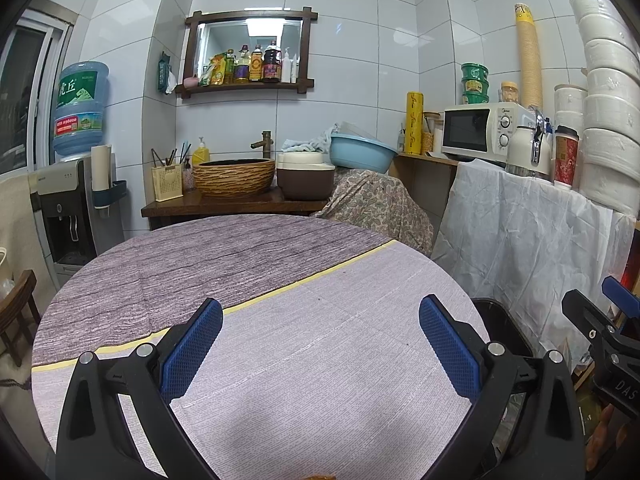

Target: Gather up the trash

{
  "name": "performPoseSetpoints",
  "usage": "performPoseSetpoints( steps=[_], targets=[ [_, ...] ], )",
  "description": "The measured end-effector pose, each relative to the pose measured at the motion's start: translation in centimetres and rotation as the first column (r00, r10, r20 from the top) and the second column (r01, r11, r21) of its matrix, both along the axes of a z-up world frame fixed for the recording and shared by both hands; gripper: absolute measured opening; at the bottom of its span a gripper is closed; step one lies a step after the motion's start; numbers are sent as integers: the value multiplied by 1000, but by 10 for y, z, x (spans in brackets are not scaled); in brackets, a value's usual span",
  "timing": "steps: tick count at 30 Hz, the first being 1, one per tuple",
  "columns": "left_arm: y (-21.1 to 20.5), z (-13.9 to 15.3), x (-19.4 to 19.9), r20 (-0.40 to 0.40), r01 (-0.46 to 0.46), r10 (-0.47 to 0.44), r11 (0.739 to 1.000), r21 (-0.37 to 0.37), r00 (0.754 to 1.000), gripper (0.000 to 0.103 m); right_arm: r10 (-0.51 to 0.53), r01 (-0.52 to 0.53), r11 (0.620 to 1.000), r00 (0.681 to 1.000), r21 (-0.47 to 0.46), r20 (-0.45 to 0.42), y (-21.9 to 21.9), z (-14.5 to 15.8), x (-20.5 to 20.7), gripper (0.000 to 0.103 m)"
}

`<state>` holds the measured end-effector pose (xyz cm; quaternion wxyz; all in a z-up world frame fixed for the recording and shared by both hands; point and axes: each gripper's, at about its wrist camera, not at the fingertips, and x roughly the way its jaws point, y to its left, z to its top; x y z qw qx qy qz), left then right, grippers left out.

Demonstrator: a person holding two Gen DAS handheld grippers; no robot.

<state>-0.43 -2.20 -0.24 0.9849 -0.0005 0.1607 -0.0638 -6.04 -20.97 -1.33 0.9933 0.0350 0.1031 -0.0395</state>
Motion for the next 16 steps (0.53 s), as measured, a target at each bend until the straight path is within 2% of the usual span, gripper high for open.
performPoseSetpoints(
  steps=[16],
  targets=[
    [0,0,0,-3,1,-1,1000,-2,1000,98,1,-1,1000,1000,0,0,-1,1,0,97]
  ],
)
